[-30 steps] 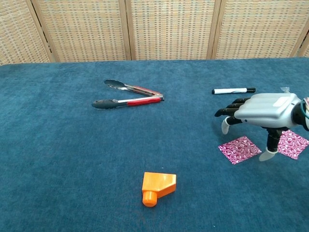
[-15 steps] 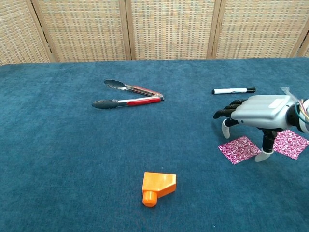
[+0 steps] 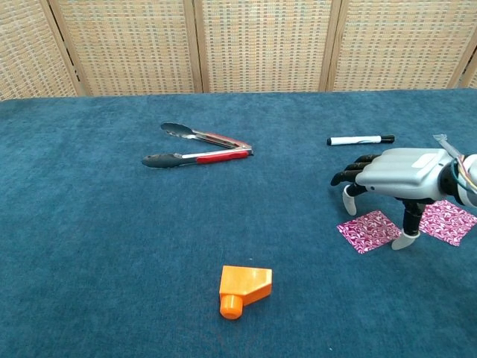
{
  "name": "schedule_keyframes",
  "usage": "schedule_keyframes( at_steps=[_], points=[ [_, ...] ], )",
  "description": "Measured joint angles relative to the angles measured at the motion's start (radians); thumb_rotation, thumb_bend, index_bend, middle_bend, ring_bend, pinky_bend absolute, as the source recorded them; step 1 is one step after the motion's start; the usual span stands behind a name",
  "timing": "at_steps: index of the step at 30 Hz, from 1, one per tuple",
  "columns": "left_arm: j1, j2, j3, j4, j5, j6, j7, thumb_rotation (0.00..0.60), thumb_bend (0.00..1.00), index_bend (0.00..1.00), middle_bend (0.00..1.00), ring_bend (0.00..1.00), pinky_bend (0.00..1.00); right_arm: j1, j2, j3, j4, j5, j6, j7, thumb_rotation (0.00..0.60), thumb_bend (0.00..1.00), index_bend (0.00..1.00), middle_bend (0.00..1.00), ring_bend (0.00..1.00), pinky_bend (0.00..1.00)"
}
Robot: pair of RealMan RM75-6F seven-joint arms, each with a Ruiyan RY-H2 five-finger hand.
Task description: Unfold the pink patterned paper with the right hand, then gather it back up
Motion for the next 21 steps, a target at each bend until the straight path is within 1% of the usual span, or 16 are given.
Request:
schedule_keyframes(
  at_steps=[21],
  points=[
    [-0.001,-0.003,-0.001,0.000,-0.003,-0.001,0.001,0.600,0.12,0.02,0.00,0.00,0.00,0.010,-0.001,0.002,0.012,0.002,-0.010,-0.005,0.600,0.13,0.37,0.09,0.00,0.00]
  ],
)
